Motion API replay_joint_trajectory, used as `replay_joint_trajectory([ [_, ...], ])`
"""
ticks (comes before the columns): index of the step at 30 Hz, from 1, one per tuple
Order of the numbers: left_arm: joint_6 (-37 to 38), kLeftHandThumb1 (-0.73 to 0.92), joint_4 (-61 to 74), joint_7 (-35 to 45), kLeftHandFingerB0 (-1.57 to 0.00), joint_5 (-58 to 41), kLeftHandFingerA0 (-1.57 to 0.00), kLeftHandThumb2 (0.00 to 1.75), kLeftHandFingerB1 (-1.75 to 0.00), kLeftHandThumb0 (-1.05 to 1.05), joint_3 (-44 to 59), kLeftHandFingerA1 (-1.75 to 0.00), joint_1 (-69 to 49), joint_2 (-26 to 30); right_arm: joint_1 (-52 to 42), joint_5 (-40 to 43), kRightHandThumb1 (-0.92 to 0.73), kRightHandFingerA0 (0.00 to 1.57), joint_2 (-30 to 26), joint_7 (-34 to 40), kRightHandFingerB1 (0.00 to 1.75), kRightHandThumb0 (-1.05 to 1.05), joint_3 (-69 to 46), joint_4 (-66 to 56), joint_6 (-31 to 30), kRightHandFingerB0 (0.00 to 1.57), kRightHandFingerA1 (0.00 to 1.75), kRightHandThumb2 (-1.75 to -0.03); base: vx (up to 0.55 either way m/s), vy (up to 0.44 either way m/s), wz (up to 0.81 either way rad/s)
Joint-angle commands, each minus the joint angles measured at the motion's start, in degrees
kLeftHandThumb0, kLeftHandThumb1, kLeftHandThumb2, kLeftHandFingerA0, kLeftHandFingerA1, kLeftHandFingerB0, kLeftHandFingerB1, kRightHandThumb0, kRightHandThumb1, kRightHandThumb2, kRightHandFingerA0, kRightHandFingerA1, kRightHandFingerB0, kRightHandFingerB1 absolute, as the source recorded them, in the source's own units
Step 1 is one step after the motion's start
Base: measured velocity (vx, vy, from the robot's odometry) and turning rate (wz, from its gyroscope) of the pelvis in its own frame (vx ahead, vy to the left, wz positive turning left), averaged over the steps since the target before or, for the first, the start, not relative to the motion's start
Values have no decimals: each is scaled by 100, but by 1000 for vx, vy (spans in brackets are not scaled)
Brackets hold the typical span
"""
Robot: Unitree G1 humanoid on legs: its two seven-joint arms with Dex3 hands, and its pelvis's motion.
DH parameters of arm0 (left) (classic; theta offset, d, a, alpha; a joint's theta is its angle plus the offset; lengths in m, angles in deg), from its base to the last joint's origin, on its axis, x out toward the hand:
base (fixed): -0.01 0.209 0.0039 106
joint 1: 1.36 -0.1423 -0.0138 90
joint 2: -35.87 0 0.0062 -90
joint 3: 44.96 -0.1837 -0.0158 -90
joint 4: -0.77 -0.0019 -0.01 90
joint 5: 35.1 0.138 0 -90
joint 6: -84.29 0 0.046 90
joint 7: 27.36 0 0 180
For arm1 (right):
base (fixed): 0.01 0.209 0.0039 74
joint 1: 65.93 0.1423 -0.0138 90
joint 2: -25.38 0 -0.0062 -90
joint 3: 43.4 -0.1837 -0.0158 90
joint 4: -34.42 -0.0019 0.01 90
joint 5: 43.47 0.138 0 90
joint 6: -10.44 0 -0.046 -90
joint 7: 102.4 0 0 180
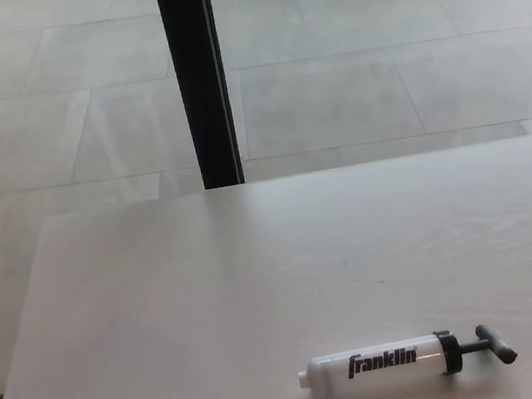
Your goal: The robot uses its left hand to lift the air pump kept on the middle of the desk and use the right hand to pull out the handle
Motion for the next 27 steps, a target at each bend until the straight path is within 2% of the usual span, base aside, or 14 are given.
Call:
replay_joint_trajectory([
  [1,-248,58,-125,-61,-46,-1273,-67,57,-47,-46,1172,-68,238,368,230,1064,-62,66,-413,21,34,-61,-929,128,151,36,58,-59,0,0,0],
  [3,-310,52,-133,-19,-39,-1610,-52,86,-59,-48,1634,-74,486,494,404,1356,-54,46,-645,-158,45,-66,-1297,194,-57,18,62,-89,0,0,0],
  [4,-342,55,-104,-30,-37,-1592,-51,88,-57,-51,1684,-71,534,527,440,1355,-70,46,-674,-119,32,-63,-1354,160,-67,25,54,-61,0,0,0],
  [6,-385,55,41,-152,-39,-1578,-50,88,-58,-52,1766,-70,756,597,673,1464,-55,41,-805,14,45,-68,-1544,-9,-126,17,61,-89,0,0,0],
  [7,-306,72,269,-101,-59,-1475,-65,61,-52,-52,1698,-66,957,700,827,1464,-57,31,-962,5,44,-70,-1588,-164,-212,15,56,-92,0,0,0],
  [8,-267,68,547,-195,-54,-1492,-66,61,-49,-54,1706,-59,1369,727,1050,1416,-72,34,-1124,81,30,-67,-1582,-378,-352,20,47,-62,0,0,0],
  [9,-245,68,631,-163,-49,-1514,-58,60,-49,-51,1720,-58,1499,736,1123,1466,-57,26,-1145,4,43,-69,-1627,-443,-337,11,55,-91,0,0,0],
  [12,-165,66,1331,-307,-58,-1211,-70,60,-48,-58,1417,-53,1973,747,1408,1428,-56,42,-1287,-65,44,-79,-1625,-722,-365,20,56,-92,0,0,0],
  [13,-236,65,1757,-260,-58,-1267,-70,60,-48,-58,1352,-54,2094,570,1468,1339,-68,52,-1367,-12,31,-75,-1572,-910,-293,29,47,-61,0,0,0],
  [15,-715,67,3254,-569,-63,-1228,-76,60,-48,-59,1047,-56,2237,220,1591,1248,-69,53,-1296,21,32,-67,-1420,-1494,-290,28,52,-61,0,0,0],
  [16,-785,66,3805,-635,-65,-1254,-78,60,-48,-59,899,-57,2366,48,1642,1246,-54,49,-1229,-63,46,-69,-1333,-1779,-266,21,63,-91,0,0,0],
  [17,-910,65,4285,-807,-68,-1169,-82,60,-48,-61,708,-55,2455,-98,1630,1188,-71,52,-1155,-32,32,-66,-1224,-2176,-331,26,55,-62,0,0,0],
  [26,-1609,69,7301,-1078,-53,-275,-66,61,-49,-60,-1546,-57,3052,-1314,1969,767,-72,50,-113,-39,31,-66,176,-4288,-391,32,43,-62,0,0,0],
  [27,-1581,59,7338,-998,-38,-92,-62,101,-58,-51,-1773,-71,3097,-1379,1931,702,-71,48,-21,-37,31,-65,342,-4511,-490,33,43,-62,0,0,0],
])
